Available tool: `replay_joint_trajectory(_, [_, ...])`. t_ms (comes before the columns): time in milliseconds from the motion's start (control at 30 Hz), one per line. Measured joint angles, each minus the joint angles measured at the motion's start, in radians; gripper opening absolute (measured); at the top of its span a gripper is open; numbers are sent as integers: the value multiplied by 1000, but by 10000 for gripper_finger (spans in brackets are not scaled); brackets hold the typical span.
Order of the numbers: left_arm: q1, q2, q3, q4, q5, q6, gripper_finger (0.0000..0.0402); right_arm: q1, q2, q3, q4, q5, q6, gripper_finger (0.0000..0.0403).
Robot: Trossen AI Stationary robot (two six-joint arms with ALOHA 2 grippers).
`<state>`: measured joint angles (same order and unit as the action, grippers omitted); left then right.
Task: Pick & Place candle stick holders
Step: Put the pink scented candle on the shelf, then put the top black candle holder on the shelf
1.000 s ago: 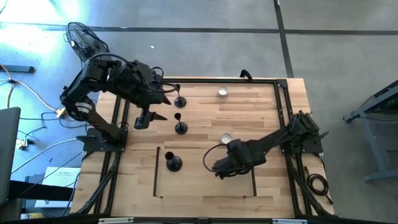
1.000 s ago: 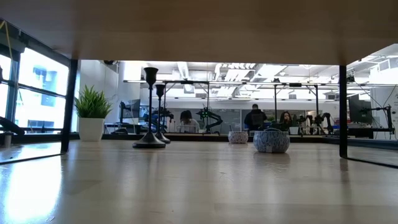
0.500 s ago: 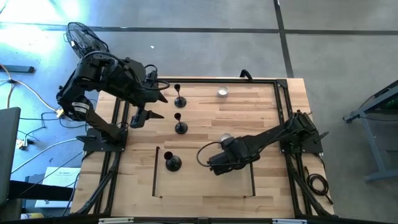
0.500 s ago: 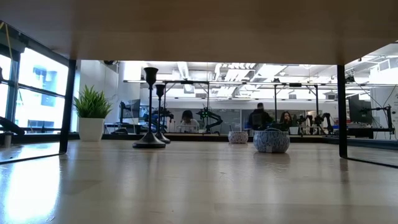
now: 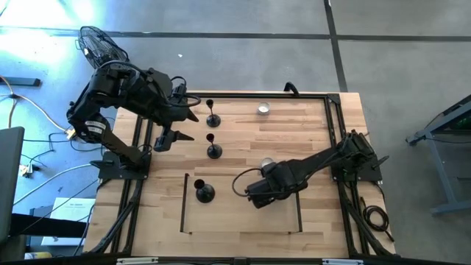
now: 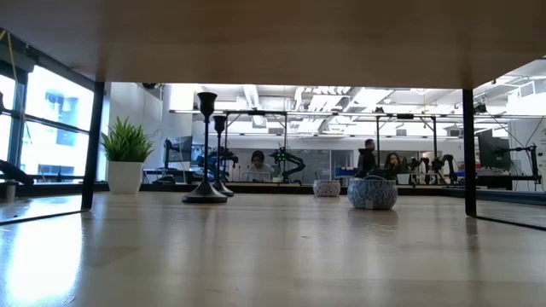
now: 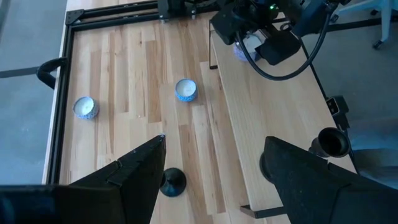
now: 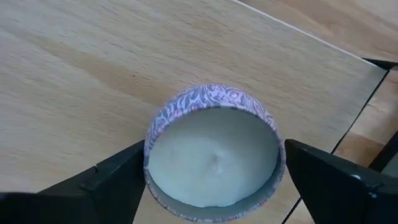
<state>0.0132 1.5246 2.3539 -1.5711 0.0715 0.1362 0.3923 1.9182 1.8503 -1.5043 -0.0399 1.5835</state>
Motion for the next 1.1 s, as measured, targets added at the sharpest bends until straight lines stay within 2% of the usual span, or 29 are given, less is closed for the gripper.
replay_joint_trajectory(300, [0, 0, 0, 0, 1, -10, 269, 9, -109, 1, 15, 31, 58, 357])
replay_joint_trajectory(567, [0, 0, -11, 2, 2, -76, 269, 24, -242, 2, 138, 237, 17, 357])
replay_joint_trajectory(867, [0, 0, -109, 0, 1, -121, 269, 43, -371, 2, 297, 518, -271, 358])
replay_joint_trajectory(967, [-1, 1, -136, 0, -89, -128, 269, 48, -406, 2, 309, 581, -389, 358])
replay_joint_trajectory(1100, [-1, -9, -139, -1, -377, -157, 269, 49, -447, 2, 308, 632, -530, 358])
